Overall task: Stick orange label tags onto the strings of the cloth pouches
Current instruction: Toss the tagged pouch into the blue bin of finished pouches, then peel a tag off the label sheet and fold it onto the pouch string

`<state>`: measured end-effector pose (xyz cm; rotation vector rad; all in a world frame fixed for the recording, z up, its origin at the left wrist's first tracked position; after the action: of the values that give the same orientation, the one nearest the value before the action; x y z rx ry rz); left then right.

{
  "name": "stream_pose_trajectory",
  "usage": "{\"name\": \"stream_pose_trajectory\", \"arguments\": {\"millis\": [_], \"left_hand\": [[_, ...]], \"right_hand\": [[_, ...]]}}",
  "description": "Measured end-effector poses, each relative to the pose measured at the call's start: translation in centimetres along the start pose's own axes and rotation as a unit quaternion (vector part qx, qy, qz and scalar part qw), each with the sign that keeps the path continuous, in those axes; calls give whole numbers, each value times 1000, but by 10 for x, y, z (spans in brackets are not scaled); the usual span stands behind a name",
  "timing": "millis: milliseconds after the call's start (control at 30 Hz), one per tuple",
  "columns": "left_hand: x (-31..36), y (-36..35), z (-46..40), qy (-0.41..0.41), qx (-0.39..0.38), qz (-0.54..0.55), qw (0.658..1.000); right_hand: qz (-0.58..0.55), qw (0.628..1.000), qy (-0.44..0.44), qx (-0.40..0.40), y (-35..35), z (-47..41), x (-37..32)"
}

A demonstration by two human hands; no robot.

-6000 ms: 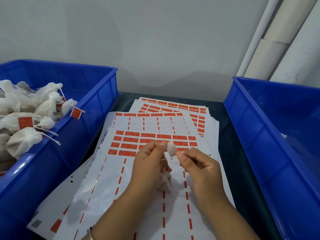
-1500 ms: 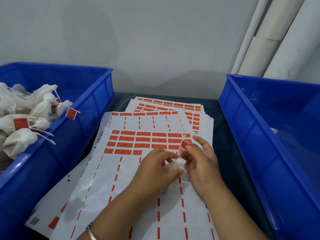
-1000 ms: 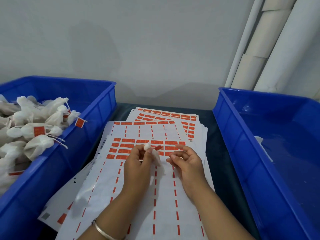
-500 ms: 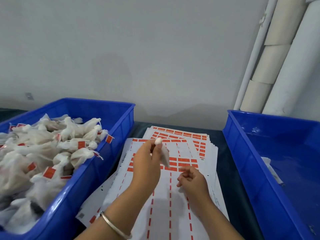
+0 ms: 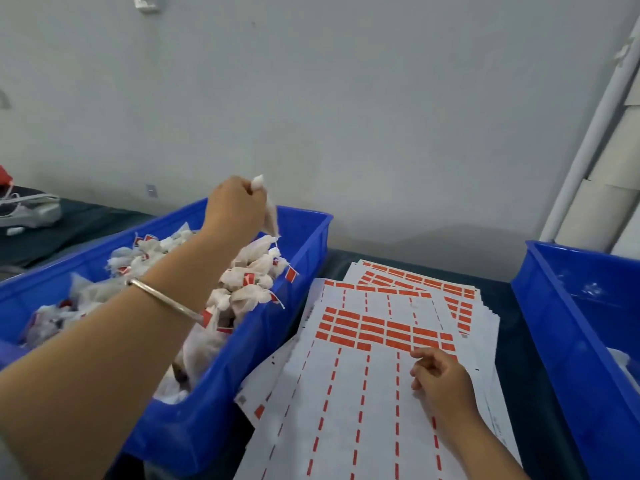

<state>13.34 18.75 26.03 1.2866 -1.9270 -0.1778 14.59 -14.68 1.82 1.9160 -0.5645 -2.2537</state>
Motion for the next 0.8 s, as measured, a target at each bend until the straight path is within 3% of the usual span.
{"name": "stream_pose_trajectory", "arguments": {"millis": [167,300,367,500,633,800], "left_hand": [[-60,-3,7,75,-76,-56,993],[-83,-37,33,80,-245,-131,957],[-82,-46,41,59,-288,-155,943],[-76,-53,40,30,-317,-209,925],[-83,-54,40,54,-288,-261,920],[-73,-75,52,20,-345,-346,873]], "right_hand": [[11,1000,7,4,-1,1,-1],[5,1000,-1,5,-3,-1,0],[2,1000,-2,4,-3,-1,1],[28,1000,6,8,-4,-2,1],[41,999,-1,9,-5,-2,1],[88,995,-43,-25,-15,-1,0]]}}
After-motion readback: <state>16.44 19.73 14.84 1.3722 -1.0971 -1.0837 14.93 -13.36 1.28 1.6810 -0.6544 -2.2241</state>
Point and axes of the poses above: each hand's wrist, its own z-axis away from the middle knuckle, its own y-axis out of the back of the hand, x = y × z, the point moved 7 cm from there along -z, towards the middle knuckle, and after that the axes turned 14 degrees about -y, right-handed, at the moved point
